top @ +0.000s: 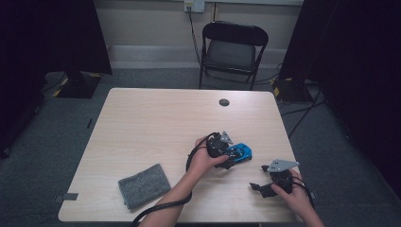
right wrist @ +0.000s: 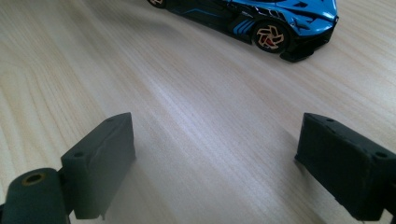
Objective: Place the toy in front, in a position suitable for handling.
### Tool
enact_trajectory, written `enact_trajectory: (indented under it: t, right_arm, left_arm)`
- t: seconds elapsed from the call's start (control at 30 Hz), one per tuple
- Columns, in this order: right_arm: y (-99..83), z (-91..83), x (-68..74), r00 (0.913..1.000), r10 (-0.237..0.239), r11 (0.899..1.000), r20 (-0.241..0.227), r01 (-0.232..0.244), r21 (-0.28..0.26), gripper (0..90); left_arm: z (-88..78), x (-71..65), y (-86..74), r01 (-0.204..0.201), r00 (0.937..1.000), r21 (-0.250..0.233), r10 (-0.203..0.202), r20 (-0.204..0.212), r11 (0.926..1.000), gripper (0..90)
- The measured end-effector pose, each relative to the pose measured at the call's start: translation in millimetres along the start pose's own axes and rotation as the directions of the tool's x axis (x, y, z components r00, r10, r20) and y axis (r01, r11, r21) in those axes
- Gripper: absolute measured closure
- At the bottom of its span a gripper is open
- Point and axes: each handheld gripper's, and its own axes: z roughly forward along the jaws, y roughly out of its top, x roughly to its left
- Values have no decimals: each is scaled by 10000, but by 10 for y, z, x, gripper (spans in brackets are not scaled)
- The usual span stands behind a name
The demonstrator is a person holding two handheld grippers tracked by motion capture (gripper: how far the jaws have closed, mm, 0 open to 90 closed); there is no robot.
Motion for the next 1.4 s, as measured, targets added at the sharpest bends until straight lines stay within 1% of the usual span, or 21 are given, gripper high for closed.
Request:
enact_trajectory:
  t: [0.07, 0.2, 0.27, 0.33, 0.37, 0.4, 0.43, 0.53, 0.63, 0.67, 0.7, 0.73, 0.8, 0.87, 0.9, 0.93, 1.0, 1.1, 1.17, 1.27, 1.4]
  right_arm:
    - [0, 0, 0, 10000, 4, 10000, 2, -4, -5, 103]
    - [0, 1, 0, 10000, -2, 10000, 0, 2, -7, 103]
    - [0, 0, 0, 10000, 0, 10000, -2, 0, -5, 102]
    - [0, -1, 0, 10000, -2, 10000, -11, 2, 10, 102]
    - [0, -1, 0, 10000, -2, 10000, -12, 2, 11, 102]
    - [0, 0, 0, 10000, -2, 10000, -6, 2, 1, 102]
    - [0, 0, 0, 10000, -2, 10000, -6, 2, 2, 102]
    - [0, 0, -1, 10000, -7, 10000, -13, 7, 9, 102]
    - [0, -1, 0, 10000, -5, 10000, -14, 5, 10, 102]
    - [0, 0, 0, 10000, -4, 10000, -10, 4, 5, 102]
    - [0, 1, 0, 10000, -3, 10000, -2, 3, -3, 102]
    - [0, -1, -1, 10000, -7, 10000, -11, 7, 10, 102]
    - [0, 2, 1, 10000, 4, 10000, -6, -4, -21, 102]
    - [-1, 2, 0, 10000, 1, 10000, -4, -1, -21, 102]
    - [0, 2, 0, 10000, -1, 10000, -7, 1, -18, 102]
    - [0, 2, 0, 10000, -1, 10000, -7, 1, -18, 102]
    - [0, 2, 1, 10000, 1, 10000, -7, -1, -17, 103]
    - [-1, 2, 1, 10000, 1, 10000, -6, -1, -22, 102]
    - [0, 1, 0, 10000, 0, 10000, -2, 0, -11, 102]
    - [-1, 2, 0, 10000, 2, 10000, -8, -2, -18, 102]
    - [-1, 2, 1, 10000, 1, 10000, -5, -1, -23, 102]
  left_arm:
    - [22, 4, -9, 85, 10000, -62, -85, 39, 9999, 162]
    - [48, 18, -30, 71, 10000, 6, -71, 24, 10000, 171]
    - [67, 12, -38, 8, 10000, 10, -8, -79, 10000, 171]
    - [73, 10, -40, 2, 10000, 12, -2, -89, 10000, 167]
    - [83, 5, -43, -40, 10000, -77, 40, -21, 10000, 168]
    - [92, 4, -44, -46, 10000, -37, 45, -55, 10000, 166]
    - [106, 1, -46, 92, 9999, -93, -93, -46, 9999, 165]
    - [134, 6, -53, 327, 9994, -74, -328, -100, 9994, 167]
    - [135, 11, -53, 385, 9992, -104, -386, -137, 9992, 167]
    - [144, 19, -50, 663, 9978, -184, -665, -83, 9976, 167]
    - [148, 23, -52, 681, 9976, -240, -683, -63, 9974, 164]
    - [149, 28, -53, 596, 9982, -212, -597, -56, 9980, 161]
    - [154, 23, -49, 653, 9979, -255, -654, -41, 9975, 165]
    - [154, 17, -43, 453, 9990, -199, -454, -22, 9988, 187]
    - [159, 10, -41, 369, 9993, -178, -370, -76, 9992, 193]
    - [159, 10, -41, 369, 9993, -178, -370, -76, 9992, 197]
    - [171, 2, -38, 216, 9997, -222, -219, -118, 9995, 202]
    - [183, -4, -39, 132, 9998, -327, -138, -165, 9994, 208]
    - [183, -8, -39, 10, 9998, -309, -16, -190, 9995, 215]
    - [174, -7, -34, -29, 9999, -195, 25, -164, 9998, 221]
    - [170, -11, -43, -108, 9998, -237, 105, -151, 9997, 231]
